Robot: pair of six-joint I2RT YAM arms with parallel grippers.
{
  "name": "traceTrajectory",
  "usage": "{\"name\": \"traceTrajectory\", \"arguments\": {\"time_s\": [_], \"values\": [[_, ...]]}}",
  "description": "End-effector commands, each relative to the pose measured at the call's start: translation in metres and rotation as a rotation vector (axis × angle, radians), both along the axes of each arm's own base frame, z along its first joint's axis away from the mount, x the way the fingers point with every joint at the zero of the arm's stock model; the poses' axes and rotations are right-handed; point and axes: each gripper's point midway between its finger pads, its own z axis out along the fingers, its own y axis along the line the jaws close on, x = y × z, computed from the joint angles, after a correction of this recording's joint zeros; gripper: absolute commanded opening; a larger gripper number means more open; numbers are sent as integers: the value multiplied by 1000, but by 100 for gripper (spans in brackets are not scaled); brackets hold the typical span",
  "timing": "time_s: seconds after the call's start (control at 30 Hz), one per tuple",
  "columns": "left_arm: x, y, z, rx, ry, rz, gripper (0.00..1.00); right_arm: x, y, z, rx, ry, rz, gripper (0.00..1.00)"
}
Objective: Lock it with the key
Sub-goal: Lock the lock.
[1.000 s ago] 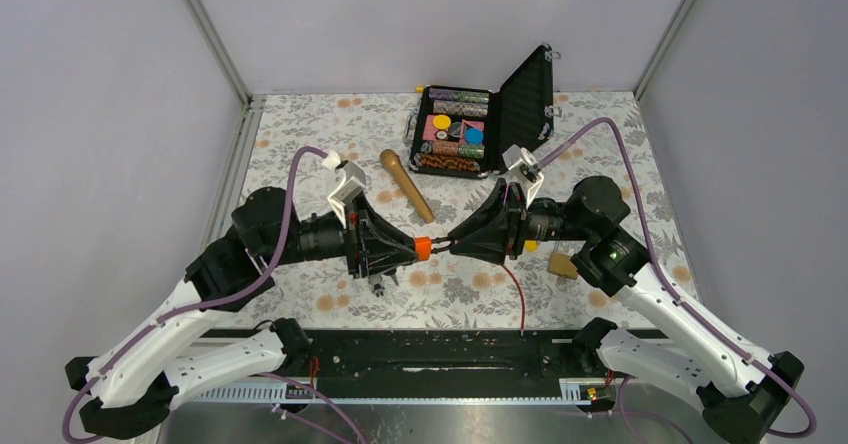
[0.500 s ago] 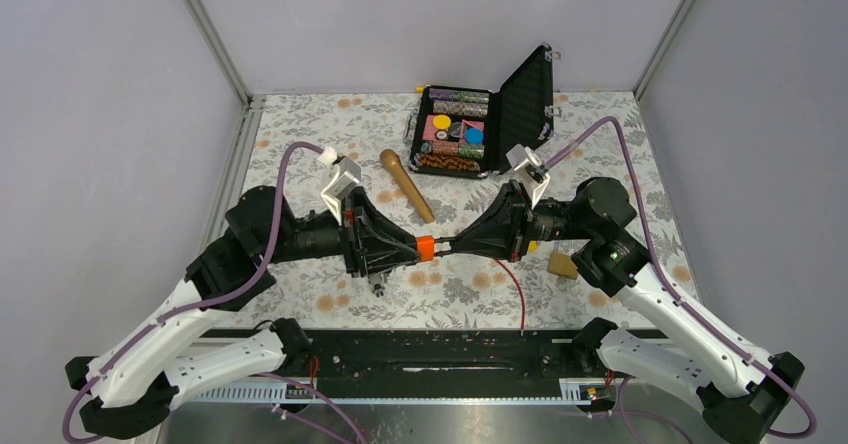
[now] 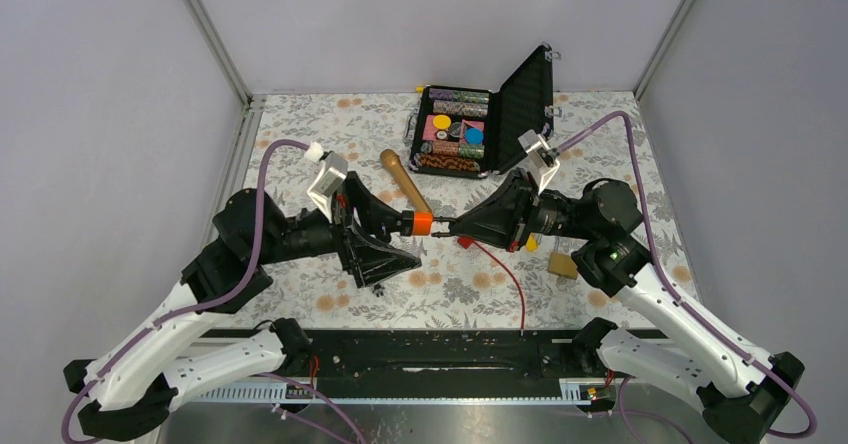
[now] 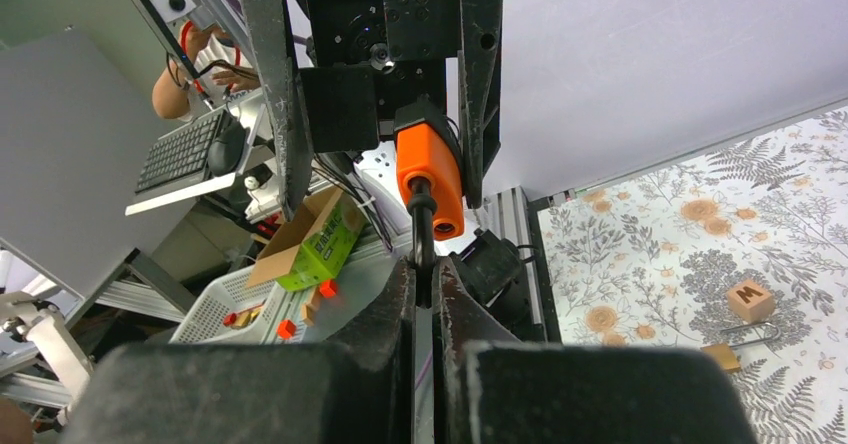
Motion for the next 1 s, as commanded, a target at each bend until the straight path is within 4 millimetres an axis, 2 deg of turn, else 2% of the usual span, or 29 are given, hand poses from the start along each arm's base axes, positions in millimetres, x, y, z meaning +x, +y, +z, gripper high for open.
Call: {"name": "traceTrajectory", "arguments": {"time_s": [0.0,0.23,0.3,0.5,0.67,0.83,0.97], "values": [[2,6,23,-78,-71,33,82,-12,-10,39,96,-59,5,0],[11,5,26,-67,-129,68,76,-15,-8,35,55,-21,47,0],[10,2,25,-62,-132,53,70,-14,-6,34,45,-10,48,0],[13,-4,16,-21,-101,38,36,-9,-3,30,27,13,44,0],[15,-3,19,-28,-81,57,1,-8,-4,24,-2,-24,22,0],[16,-10,16,-31,-37,39,0,-10,-6,27,6,-54,10,0],[15,-21,12,-38,6,-8,0,-13,2,25,11,-83,-3,0]]}}
